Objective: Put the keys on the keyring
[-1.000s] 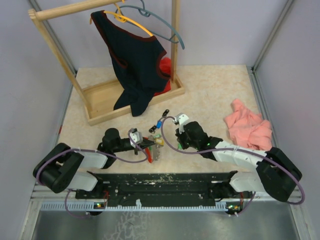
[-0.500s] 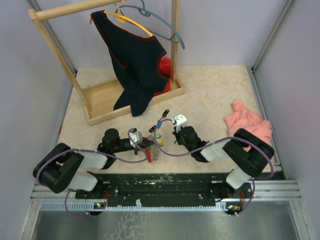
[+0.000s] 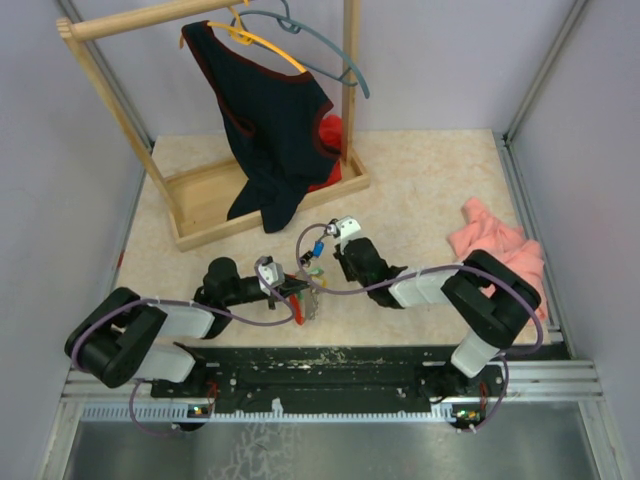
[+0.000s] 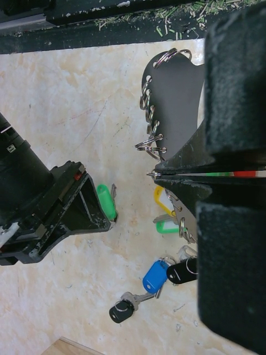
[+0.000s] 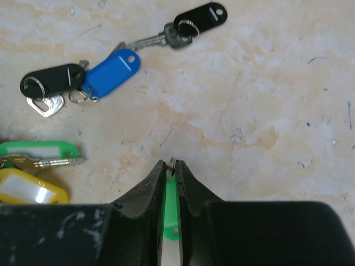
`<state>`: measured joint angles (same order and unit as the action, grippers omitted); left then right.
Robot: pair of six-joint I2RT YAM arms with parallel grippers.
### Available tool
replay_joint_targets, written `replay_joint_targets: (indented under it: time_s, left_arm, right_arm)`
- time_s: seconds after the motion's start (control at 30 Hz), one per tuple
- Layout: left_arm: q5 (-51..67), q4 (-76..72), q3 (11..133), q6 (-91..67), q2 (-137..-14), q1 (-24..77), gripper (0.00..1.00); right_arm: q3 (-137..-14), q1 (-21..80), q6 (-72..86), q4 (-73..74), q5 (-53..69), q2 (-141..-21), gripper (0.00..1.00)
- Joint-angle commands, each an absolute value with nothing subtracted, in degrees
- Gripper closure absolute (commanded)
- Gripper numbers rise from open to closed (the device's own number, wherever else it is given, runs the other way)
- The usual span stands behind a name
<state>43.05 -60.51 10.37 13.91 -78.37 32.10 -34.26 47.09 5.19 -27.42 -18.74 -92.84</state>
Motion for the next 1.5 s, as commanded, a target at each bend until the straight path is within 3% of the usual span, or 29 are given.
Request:
replay_joint_targets:
  time_s: [0.0,0.33,0.5,0.97,1.47]
  left_arm:
    - [43.4,-63.3,10.1,13.5,-77.1,31.9,0.99]
    - [43.2,-63.2,9.9,13.4,-76.3,31.9,0.99]
    - [43.5,-63.4,9.9,12.9,-76.5,31.8,0.99]
    - [42.4,-63.2,9.8,12.7,-76.5,31.6,0.99]
    - [43.0,-63.2,10.2,12.4,-77.3,31.4,0.99]
  right_arm:
    - [-39.5,47.6,7.1,-14.9,-16.0,-90.6,0.86]
    - [-54.8,45.2,6.3,11.1,-10.2,-88.1,0.67]
    - [-65.1,40.5,7.4,26.6,-2.1,-92.3,0.64]
    - [-81.5,44.7,3.3,40.1,-8.6,-110.0,0.67]
    - [-85.8,46.0,2.0,41.2,-12.0,-115.2,0.78]
